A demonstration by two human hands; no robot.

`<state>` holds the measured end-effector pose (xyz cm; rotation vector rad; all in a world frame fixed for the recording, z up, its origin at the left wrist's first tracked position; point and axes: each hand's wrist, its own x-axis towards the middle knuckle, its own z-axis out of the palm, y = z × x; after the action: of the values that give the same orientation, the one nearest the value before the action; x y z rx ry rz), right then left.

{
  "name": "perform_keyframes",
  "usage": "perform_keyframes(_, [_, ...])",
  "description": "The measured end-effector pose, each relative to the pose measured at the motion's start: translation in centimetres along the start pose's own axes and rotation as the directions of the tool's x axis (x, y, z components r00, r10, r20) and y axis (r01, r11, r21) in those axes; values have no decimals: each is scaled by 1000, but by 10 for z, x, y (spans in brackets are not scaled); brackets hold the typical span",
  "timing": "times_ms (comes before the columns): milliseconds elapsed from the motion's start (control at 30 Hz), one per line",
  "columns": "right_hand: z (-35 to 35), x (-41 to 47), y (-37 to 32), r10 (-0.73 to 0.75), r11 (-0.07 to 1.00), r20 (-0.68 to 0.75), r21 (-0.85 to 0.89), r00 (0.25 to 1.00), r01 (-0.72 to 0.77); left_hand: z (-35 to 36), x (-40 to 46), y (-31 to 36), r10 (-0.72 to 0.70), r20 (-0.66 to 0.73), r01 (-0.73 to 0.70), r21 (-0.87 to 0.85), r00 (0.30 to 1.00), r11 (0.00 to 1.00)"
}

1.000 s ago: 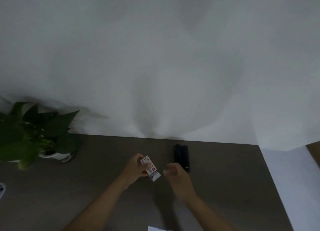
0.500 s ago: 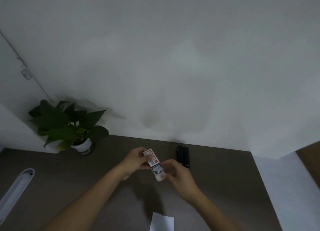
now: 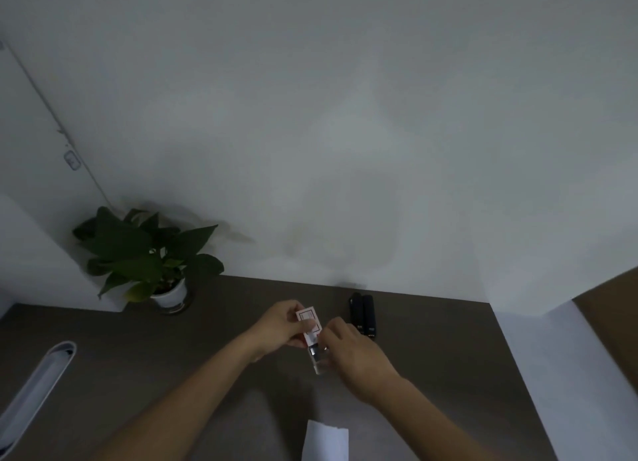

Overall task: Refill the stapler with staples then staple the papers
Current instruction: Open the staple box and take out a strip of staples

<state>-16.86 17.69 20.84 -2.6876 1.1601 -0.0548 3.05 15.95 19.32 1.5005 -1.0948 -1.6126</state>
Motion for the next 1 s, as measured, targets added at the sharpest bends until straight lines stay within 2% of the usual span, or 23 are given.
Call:
perform_keyframes(100, [2, -2, -3, 14, 997, -4, 71, 1000, -13, -3, -1, -2, 5, -3, -5, -7, 1000, 1000])
perform_keyframes(233, [8, -4, -4, 69, 947, 7, 313, 998, -68, -8, -3, -6, -6, -5, 6, -50, 1000, 999])
perform_keyframes(333, [14, -6, -8, 96, 902, 14, 421, 995, -93, -10, -4, -11, -18, -9, 17, -77, 1000, 997])
perform_keyframes(433, [17, -5, -13, 235, 856, -39, 481, 971, -188, -12, -4, -17, -35, -34, 31, -114, 999, 993])
perform_keyframes(533, [13, -10, -19, 394, 782, -77, 551, 916, -290, -17, -1, -21, -53, -78, 42, -136, 996, 990])
perform_keyframes(600, [12, -17, -25, 441, 743, -63, 585, 895, -325, -22, 1, -20, -61, -101, 47, -138, 993, 989])
perform_keyframes(700, [4, -21, -34, 433, 716, 28, 597, 901, -362, -26, 3, -17, -75, -124, 56, -146, 989, 988])
perform_keyframes(833, [-9, -21, -41, 327, 767, 148, 536, 933, -354, -25, 2, -9, -71, -122, 52, -157, 990, 986])
perform_keyframes(1000, [-12, -38, -49, 216, 882, 6, 427, 976, -198, -23, -3, 0, -62, -100, 40, -206, 993, 978])
